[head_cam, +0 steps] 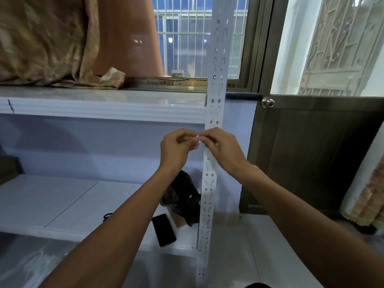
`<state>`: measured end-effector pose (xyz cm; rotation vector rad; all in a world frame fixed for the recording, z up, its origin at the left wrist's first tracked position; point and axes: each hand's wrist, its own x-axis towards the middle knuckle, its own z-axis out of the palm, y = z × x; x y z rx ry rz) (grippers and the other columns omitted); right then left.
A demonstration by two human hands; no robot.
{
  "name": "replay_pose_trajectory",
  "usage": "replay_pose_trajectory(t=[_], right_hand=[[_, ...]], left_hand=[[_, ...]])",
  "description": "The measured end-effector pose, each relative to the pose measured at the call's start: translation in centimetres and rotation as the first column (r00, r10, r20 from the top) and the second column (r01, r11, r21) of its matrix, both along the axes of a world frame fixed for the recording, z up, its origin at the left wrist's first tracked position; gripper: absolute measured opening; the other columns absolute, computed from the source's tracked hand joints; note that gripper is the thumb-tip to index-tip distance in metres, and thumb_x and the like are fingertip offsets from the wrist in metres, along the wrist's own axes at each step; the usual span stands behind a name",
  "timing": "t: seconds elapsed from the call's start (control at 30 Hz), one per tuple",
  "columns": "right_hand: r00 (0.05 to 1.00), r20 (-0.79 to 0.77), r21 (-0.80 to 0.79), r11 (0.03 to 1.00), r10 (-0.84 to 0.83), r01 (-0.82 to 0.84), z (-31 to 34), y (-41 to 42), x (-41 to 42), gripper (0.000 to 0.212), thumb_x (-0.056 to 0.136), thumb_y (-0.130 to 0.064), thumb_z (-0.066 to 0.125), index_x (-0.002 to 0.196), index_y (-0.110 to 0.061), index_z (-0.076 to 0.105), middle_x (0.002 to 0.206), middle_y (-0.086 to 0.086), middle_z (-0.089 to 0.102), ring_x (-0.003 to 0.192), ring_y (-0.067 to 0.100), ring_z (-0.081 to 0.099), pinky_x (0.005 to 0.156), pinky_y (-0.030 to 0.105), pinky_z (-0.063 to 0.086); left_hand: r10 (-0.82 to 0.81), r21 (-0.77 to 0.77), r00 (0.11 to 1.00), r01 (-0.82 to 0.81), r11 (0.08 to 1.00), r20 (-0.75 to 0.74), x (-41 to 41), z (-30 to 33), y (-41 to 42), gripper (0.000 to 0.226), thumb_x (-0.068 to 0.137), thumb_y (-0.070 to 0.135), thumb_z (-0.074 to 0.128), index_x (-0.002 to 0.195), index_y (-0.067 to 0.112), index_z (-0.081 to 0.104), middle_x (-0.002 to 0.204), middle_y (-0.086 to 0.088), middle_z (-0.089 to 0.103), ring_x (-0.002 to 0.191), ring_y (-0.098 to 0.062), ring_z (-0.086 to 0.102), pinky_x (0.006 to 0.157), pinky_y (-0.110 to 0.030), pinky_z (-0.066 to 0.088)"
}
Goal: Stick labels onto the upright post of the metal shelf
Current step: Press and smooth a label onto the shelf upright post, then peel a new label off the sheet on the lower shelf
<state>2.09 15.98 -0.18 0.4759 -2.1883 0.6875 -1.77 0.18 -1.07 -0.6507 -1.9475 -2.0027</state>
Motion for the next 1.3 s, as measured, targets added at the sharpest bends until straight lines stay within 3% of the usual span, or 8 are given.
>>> replay_pose_trajectory(t=[0.37, 0.63, 0.7, 0.77, 0.87, 0.97, 1.1, 1.3], right_hand=[[0.999, -0.029, -0.008, 1.000, -0.026, 0.026, -4.4, -5.2, -0.4, 0.020, 0.100, -0.012, 0.057, 0.114, -0.013, 0.071, 0.099, 0.002, 0.067, 0.086, 0.001, 0.054, 0.081, 0.009, 0.041], [0.953, 0.276, 0.165, 0.983, -0.123, 0.079, -10.9, -7.8, -3.5, 0.018, 0.101, -0.011, 0.043, 0.104, -0.008, 0.061, 0.103, 0.011, 0.060, 0.096, 0.023, 0.059, 0.079, 0.021, 0.038], [0.938, 0.340, 0.031, 0.998, -0.062, 0.054, -11.5, -9.1, -4.2, 0.033, 0.101, -0.005, 0.042, 0.082, -0.029, 0.054, 0.083, -0.007, 0.055, 0.077, -0.003, 0.058, 0.072, 0.011, 0.041], [0.916, 0.400, -0.040, 0.998, -0.019, 0.038, -12.9, -9.7, -5.6, 0.044, 0.102, -0.003, 0.038, 0.073, -0.035, 0.048, 0.073, -0.014, 0.051, 0.068, -0.006, 0.055, 0.062, 0.008, 0.042], [0.782, 0.584, 0.024, 0.968, -0.216, 0.250, -17.0, -8.9, -11.0, 0.022, 0.102, -0.020, 0.042, 0.107, -0.011, 0.060, 0.102, 0.005, 0.062, 0.096, 0.021, 0.059, 0.077, 0.026, 0.047], [0.536, 0.757, 0.197, 0.912, -0.375, 0.359, -20.4, -8.2, -15.0, 0.036, 0.106, -0.031, 0.037, 0.123, -0.006, 0.057, 0.119, 0.012, 0.064, 0.109, 0.028, 0.062, 0.094, 0.033, 0.049], [0.600, 0.607, 0.324, 0.852, -0.521, 0.412, -22.2, -7.3, -16.8, 0.028, 0.107, -0.031, 0.039, 0.101, -0.011, 0.059, 0.099, 0.009, 0.068, 0.096, 0.027, 0.066, 0.081, 0.036, 0.052], [0.580, 0.599, 0.393, 0.834, -0.552, 0.388, -24.8, -6.4, -20.6, 0.016, 0.098, -0.005, 0.050, 0.086, -0.015, 0.047, 0.108, 0.009, 0.062, 0.101, 0.025, 0.059, 0.088, 0.032, 0.049]], left_hand=[[-0.046, 0.077, 0.965, 0.027, 0.997, 0.259, 0.8, -1.9, -3.9, 0.012, 0.092, -0.003, 0.067, 0.098, 0.001, 0.077, 0.087, -0.014, 0.077, 0.082, -0.022, 0.076, 0.081, -0.028, 0.063], [-0.140, 0.168, 0.740, 0.037, 0.985, 0.658, -2.7, -8.4, -5.4, 0.021, 0.093, -0.012, 0.058, 0.080, -0.001, 0.070, 0.081, -0.017, 0.071, 0.076, -0.025, 0.070, 0.068, -0.027, 0.063], [-0.074, 0.123, 0.762, -0.008, 0.992, 0.644, -4.1, -10.0, -5.4, 0.021, 0.087, -0.011, 0.066, 0.072, 0.001, 0.073, 0.075, -0.016, 0.071, 0.070, -0.027, 0.070, 0.064, -0.028, 0.064], [0.026, -0.023, 0.828, -0.016, 1.000, 0.560, -5.9, -11.4, -5.4, 0.020, 0.083, -0.007, 0.072, 0.069, 0.007, 0.077, 0.071, -0.011, 0.073, 0.067, -0.025, 0.070, 0.060, -0.026, 0.063], [0.250, -0.447, 0.930, -0.108, 0.888, 0.270, -8.9, -12.9, -6.1, 0.026, 0.079, -0.002, 0.065, 0.068, 0.019, 0.076, 0.071, 0.006, 0.073, 0.067, -0.012, 0.067, 0.060, -0.016, 0.053], [0.254, -0.687, 0.963, -0.128, 0.715, 0.086, -11.6, -13.7, -7.1, 0.019, 0.084, 0.001, 0.062, 0.084, 0.014, 0.076, 0.092, -0.002, 0.075, 0.085, -0.018, 0.068, 0.077, -0.027, 0.056], [0.193, -0.791, 0.980, -0.077, 0.607, 0.053, -15.3, -15.1, -8.4, 0.019, 0.089, 0.003, 0.059, 0.093, 0.012, 0.075, 0.102, -0.005, 0.075, 0.099, -0.025, 0.067, 0.089, -0.036, 0.057], [0.174, -0.825, 0.979, -0.016, 0.564, 0.101, -19.1, -18.3, -9.2, 0.017, 0.090, 0.005, 0.060, 0.094, 0.013, 0.074, 0.103, -0.004, 0.075, 0.097, -0.023, 0.069, 0.078, -0.024, 0.052]])
